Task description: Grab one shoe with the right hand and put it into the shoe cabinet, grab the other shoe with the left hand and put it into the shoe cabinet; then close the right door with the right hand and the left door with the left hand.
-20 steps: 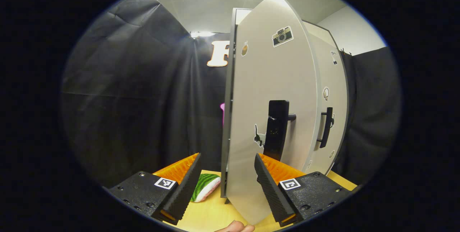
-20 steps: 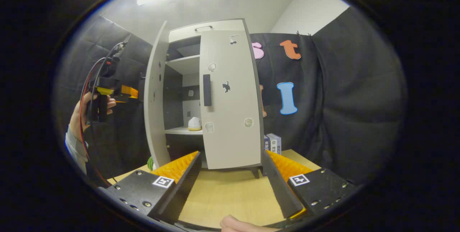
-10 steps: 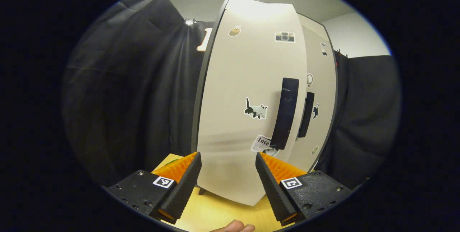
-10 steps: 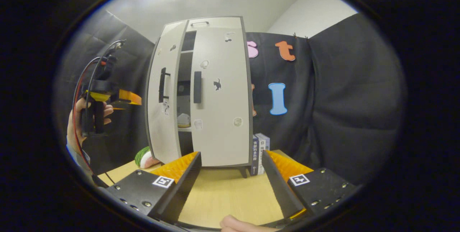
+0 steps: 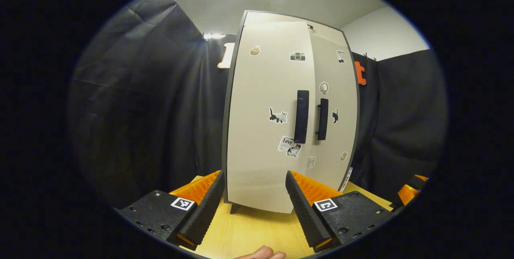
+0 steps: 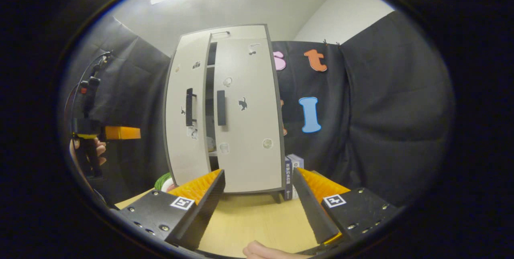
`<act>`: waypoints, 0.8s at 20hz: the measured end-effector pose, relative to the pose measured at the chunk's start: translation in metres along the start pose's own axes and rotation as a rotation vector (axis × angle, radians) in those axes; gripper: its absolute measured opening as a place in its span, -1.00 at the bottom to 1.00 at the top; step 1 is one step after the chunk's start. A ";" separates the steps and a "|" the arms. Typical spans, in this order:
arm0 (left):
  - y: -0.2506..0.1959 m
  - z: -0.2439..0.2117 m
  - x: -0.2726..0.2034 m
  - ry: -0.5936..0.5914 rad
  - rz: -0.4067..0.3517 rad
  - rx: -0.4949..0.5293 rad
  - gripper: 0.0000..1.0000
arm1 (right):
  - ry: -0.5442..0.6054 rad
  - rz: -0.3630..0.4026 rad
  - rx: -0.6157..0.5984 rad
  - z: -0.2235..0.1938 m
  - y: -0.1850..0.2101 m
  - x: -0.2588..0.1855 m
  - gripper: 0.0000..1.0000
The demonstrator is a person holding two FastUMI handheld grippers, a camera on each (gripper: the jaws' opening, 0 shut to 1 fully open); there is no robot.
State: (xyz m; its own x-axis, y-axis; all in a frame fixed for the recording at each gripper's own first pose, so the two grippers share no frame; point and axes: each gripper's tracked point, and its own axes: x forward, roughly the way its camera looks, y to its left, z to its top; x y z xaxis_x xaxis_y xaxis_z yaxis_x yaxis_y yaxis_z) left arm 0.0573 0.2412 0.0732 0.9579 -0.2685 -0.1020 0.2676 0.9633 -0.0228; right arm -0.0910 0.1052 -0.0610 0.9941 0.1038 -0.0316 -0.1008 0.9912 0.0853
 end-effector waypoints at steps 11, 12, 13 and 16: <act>-0.002 0.009 -0.009 -0.067 0.009 0.055 0.85 | -0.078 0.026 -0.022 0.029 0.013 -0.018 1.00; -0.004 0.008 -0.010 -0.069 0.004 0.047 0.85 | -0.081 0.025 -0.023 0.030 0.012 -0.019 1.00; -0.005 0.007 -0.012 -0.063 0.002 0.042 0.85 | -0.085 0.026 -0.025 0.031 0.012 -0.021 1.00; -0.002 0.004 -0.017 -0.054 0.019 0.029 0.85 | -0.093 0.035 -0.031 0.031 0.014 -0.024 1.00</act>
State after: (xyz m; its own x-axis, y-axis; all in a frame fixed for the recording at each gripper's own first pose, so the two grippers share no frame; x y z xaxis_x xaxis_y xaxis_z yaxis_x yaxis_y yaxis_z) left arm 0.0412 0.2436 0.0788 0.9669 -0.2504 -0.0487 0.2510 0.9679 0.0079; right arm -0.1152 0.1138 -0.0285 0.9892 0.1321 0.0638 -0.1356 0.9893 0.0534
